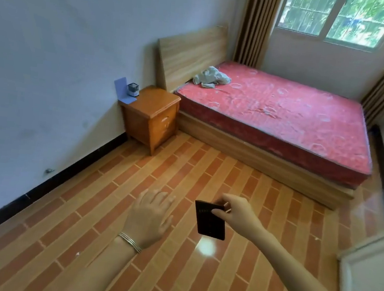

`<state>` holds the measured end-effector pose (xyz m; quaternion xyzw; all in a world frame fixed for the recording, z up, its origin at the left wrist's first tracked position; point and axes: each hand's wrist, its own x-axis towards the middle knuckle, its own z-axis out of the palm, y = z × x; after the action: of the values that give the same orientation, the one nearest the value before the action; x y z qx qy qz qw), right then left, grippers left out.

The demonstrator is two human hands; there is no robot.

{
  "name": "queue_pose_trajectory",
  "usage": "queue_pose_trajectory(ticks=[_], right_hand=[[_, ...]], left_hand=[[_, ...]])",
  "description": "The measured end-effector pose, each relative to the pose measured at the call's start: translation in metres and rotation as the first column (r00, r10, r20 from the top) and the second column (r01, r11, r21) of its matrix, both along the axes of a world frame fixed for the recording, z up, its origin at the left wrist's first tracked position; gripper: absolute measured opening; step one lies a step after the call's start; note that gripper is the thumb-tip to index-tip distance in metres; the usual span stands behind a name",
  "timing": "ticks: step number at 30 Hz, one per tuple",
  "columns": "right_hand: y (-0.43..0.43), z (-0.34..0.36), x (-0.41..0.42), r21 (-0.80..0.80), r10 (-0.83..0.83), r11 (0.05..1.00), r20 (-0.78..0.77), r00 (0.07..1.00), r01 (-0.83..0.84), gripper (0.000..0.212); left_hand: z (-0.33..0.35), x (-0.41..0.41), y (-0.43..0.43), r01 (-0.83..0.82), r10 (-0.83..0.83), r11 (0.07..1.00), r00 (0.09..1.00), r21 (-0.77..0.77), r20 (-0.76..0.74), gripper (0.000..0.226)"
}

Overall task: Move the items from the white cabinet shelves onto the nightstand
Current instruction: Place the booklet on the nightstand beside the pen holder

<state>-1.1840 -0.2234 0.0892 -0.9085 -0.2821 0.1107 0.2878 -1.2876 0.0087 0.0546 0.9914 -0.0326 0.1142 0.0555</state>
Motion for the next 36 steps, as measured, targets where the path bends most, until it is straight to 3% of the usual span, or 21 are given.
queue_pose_trajectory(ticks=[8,21,28,36], right_hand=[[0.065,-0.020,0.077,-0.057,0.134,0.989,-0.016,0.991,-0.135,0.013],[0.141,0.010,0.321,-0.034,0.282,0.959,0.022,0.959,-0.281,0.010],[0.174,-0.006,0.404,-0.061,0.350,0.934,-0.047,0.935,-0.353,0.010],[0.256,-0.023,0.492,-0.111,0.382,0.915,-0.069,0.922,-0.387,0.009]], left_hand=[[-0.033,0.033,0.049,-0.150,0.148,0.989,0.985,-0.013,-0.092,0.050],[0.004,0.255,0.094,-0.317,0.317,0.949,0.947,-0.007,0.059,0.047],[-0.022,0.318,0.109,-0.367,0.367,0.930,0.930,-0.008,0.028,0.044],[-0.041,0.396,0.189,-0.398,0.398,0.917,0.917,0.011,0.014,0.044]])
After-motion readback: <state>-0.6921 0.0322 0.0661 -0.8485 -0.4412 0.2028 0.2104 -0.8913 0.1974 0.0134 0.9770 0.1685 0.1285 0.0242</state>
